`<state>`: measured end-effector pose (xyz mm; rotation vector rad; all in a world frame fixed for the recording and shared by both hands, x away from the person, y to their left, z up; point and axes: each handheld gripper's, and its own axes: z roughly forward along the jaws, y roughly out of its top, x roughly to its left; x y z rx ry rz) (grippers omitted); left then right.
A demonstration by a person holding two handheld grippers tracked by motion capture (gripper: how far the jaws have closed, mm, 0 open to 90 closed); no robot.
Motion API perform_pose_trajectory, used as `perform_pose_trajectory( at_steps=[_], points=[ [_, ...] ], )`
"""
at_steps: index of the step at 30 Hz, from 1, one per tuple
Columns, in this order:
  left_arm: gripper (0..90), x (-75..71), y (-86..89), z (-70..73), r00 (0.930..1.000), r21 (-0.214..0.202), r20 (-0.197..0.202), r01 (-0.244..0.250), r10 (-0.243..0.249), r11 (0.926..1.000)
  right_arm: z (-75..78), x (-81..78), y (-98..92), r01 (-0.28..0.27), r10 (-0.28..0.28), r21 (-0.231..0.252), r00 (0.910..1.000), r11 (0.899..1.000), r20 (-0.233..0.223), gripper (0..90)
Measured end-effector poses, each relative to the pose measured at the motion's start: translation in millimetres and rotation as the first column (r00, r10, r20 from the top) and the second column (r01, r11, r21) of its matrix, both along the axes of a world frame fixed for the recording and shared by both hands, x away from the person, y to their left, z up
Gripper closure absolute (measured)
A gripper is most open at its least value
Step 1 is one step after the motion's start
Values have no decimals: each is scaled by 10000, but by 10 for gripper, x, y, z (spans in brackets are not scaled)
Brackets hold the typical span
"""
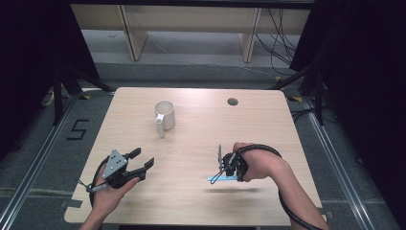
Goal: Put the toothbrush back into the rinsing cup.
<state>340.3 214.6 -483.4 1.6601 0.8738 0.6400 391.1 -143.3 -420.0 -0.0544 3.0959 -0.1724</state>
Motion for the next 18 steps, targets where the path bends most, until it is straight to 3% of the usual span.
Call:
perform_pose_trajectory(
  at_steps=[18],
  points=[
    [345, -10, -154, 68, 9985, 31, 122, 538, -538, 9985, 32, 16, 48, -99, 97, 193, 9999, 9998, 102, 795]
  ],
)
